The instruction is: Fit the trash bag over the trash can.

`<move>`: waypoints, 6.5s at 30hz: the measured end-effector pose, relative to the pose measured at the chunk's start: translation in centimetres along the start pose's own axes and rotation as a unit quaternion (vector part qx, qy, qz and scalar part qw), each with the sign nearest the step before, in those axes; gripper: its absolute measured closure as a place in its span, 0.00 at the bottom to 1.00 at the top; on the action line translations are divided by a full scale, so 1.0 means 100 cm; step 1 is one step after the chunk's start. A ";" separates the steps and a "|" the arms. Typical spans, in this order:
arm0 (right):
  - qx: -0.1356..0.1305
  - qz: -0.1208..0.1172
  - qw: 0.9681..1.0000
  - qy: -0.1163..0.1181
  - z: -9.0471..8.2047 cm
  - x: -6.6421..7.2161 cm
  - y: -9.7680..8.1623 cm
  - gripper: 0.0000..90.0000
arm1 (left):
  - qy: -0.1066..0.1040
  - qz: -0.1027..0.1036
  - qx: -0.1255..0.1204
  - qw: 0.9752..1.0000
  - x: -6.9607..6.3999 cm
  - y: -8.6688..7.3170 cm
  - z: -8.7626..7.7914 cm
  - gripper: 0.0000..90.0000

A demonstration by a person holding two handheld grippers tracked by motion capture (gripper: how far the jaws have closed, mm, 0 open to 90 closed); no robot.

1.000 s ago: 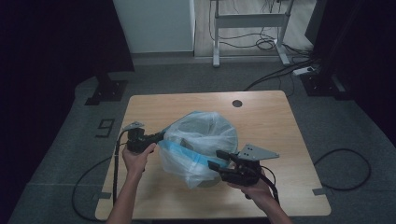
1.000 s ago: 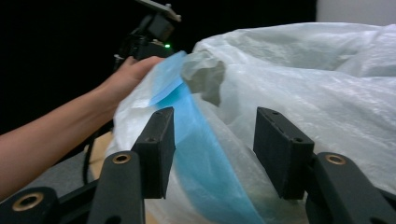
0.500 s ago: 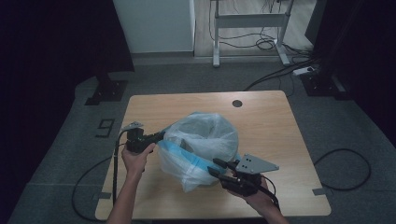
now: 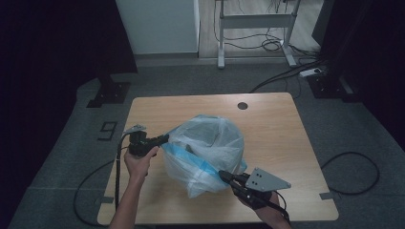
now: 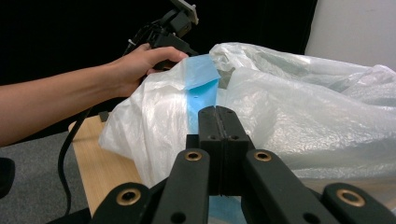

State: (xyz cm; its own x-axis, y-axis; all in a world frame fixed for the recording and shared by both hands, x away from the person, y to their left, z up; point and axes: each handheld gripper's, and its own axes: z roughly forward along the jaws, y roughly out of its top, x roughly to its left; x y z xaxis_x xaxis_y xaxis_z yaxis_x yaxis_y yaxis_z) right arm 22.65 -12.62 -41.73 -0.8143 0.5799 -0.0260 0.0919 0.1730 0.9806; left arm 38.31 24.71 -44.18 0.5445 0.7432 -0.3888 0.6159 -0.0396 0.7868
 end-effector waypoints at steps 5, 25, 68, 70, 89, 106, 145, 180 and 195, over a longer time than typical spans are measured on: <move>-0.014 -0.010 1.000 0.013 -0.003 0.002 -0.007 0.99 | -0.003 0.000 0.000 1.000 -0.001 0.000 0.000 0.93; 0.062 -0.014 0.997 0.033 0.022 0.002 -0.038 0.98 | -0.012 0.004 0.021 1.000 -0.002 -0.006 -0.004 0.93; 0.015 0.046 0.997 0.058 0.003 -0.003 -0.046 0.57 | -0.011 0.009 0.035 0.999 0.000 -0.013 0.008 0.87; 0.015 0.043 0.997 0.065 0.008 0.001 -0.042 0.56 | -0.012 0.009 0.033 0.999 0.000 -0.013 0.008 0.87; 0.069 0.053 0.993 0.080 0.060 0.009 -0.065 0.61 | -0.014 0.015 0.027 0.999 -0.003 -0.014 0.006 0.89; 0.048 0.054 0.994 0.082 0.043 0.011 -0.064 0.58 | -0.002 0.023 0.005 1.000 -0.006 -0.013 -0.001 0.78; 0.012 0.131 0.988 -0.081 -0.053 -0.077 -0.097 0.50 | -0.067 0.174 -0.044 0.981 -0.048 0.015 -0.064 0.21; 0.007 0.159 0.982 -0.104 -0.071 -0.085 -0.108 0.50 | -0.149 0.304 0.172 0.925 -0.098 0.061 0.011 0.56; 0.003 0.163 0.981 -0.107 -0.074 -0.087 -0.107 0.50 | -0.155 0.303 0.160 0.927 -0.098 0.080 0.006 0.53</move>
State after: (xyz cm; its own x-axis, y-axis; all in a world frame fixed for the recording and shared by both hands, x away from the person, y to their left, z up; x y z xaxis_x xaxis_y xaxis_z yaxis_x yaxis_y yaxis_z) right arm 24.46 -25.41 -50.57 -0.6018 0.7593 0.2475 0.3305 -0.0453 0.9427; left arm 38.25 16.67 -34.37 0.9522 0.2947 -0.0804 0.2545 -0.6197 0.7424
